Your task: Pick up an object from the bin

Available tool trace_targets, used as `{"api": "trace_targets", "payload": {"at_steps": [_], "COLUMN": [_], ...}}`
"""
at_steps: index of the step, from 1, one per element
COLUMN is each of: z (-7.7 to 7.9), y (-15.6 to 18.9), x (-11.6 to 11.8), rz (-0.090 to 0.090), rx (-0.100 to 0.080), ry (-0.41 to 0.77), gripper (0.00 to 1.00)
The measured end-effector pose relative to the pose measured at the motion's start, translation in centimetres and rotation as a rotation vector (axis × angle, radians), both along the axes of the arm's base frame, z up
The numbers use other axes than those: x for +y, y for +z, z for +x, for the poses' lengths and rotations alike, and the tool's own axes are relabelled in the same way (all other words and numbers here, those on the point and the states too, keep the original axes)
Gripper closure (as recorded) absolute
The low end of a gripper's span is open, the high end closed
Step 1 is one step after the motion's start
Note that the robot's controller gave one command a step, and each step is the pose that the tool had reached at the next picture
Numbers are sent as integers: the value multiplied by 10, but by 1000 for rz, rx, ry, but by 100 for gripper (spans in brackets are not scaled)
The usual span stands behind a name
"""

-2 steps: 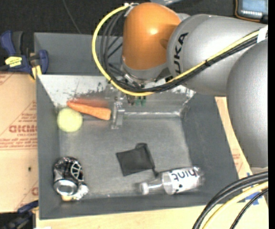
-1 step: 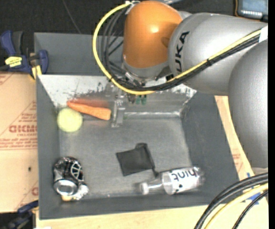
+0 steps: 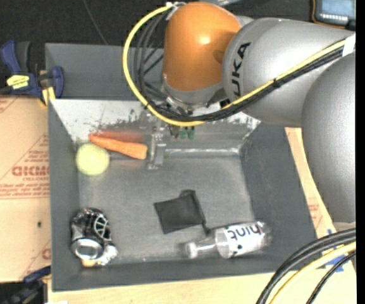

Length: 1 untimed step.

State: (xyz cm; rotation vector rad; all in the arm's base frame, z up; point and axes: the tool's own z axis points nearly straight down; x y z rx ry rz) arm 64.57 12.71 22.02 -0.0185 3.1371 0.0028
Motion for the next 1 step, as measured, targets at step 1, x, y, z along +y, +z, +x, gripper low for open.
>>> {"api": "trace_targets", "payload": {"at_steps": [1], "z": [2], "y": [-55], "x": [-3], "rz": [-1], "rx": [-8], "ry": [121], "gripper": [0]}}
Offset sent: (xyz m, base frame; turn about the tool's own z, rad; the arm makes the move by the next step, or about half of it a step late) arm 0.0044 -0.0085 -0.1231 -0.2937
